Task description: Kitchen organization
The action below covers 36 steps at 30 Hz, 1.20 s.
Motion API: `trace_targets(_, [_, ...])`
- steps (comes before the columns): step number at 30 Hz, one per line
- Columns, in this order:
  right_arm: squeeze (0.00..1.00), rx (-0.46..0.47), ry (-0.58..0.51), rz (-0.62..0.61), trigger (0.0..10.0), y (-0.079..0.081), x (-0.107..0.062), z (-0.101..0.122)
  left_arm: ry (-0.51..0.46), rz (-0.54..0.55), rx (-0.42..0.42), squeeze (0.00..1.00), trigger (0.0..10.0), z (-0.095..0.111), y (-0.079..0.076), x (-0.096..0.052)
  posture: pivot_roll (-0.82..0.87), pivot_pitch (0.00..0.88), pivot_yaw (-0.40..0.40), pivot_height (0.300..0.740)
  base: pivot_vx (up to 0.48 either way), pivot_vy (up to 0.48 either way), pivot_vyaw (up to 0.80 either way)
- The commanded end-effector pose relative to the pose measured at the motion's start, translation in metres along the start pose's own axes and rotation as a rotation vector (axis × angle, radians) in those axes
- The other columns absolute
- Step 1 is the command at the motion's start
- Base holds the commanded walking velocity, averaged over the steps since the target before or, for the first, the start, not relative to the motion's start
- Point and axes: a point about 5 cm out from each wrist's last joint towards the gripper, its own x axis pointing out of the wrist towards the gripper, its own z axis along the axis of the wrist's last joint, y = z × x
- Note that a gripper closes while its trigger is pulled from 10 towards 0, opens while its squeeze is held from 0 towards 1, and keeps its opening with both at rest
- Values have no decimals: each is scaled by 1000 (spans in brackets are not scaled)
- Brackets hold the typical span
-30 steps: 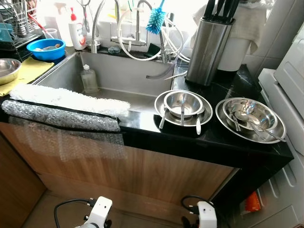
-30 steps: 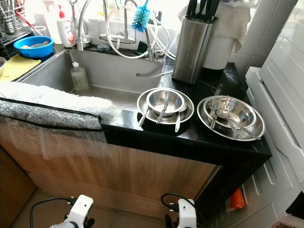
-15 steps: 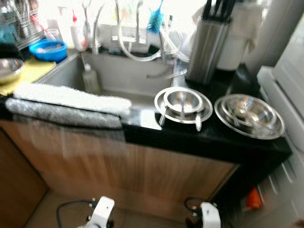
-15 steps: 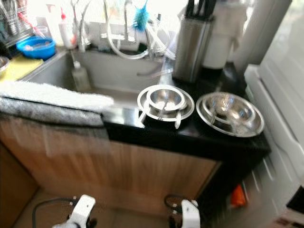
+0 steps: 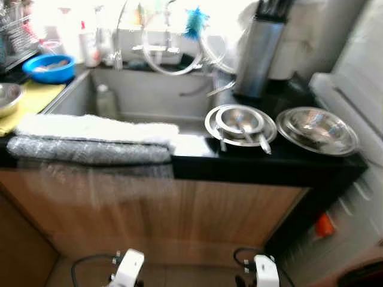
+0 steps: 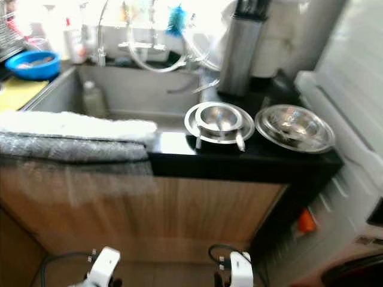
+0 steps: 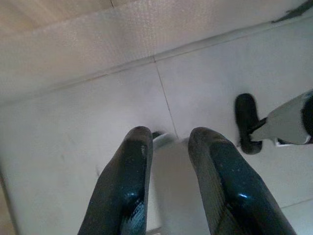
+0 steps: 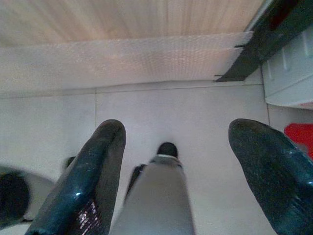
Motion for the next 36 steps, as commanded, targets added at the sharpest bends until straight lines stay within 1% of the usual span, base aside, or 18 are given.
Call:
trace_targets(1, [0, 10, -13, 22, 10000, 9, 1, 3, 19, 22, 1, 0, 10000, -6, 8, -2, -37, 19, -59, 740, 0, 416, 0])
trace_targets(7, [0, 10, -12, 23, 10000, 10, 2, 3, 17, 29, 3, 0, 10000, -6, 9, -3, -34, 18, -58, 740, 0, 356, 0])
trace_targets(12, [0, 14, -13, 23, 10000, 10, 2, 3, 6, 27, 17, 0, 10000, -5, 9, -3, -34, 18, -57, 740, 0, 0, 0])
trace_targets(14, [0, 16, -15, 23, 10000, 10, 1, 3, 2, 31, 2, 0, 10000, -5, 9, -3, -33, 18, -57, 740, 0, 0, 0])
trace_targets(25, [0, 17, -18, 26, 10000, 10, 1, 3, -6, 45, 3, 0, 10000, -4, 9, -3, -32, 15, -57, 740, 0, 0, 0])
trace_targets(36, [0, 23, -20, 25, 10000, 10, 1, 3, -7, 42, 5, 0, 10000, -5, 9, -3, -33, 17, -55, 740, 229, 0, 0])
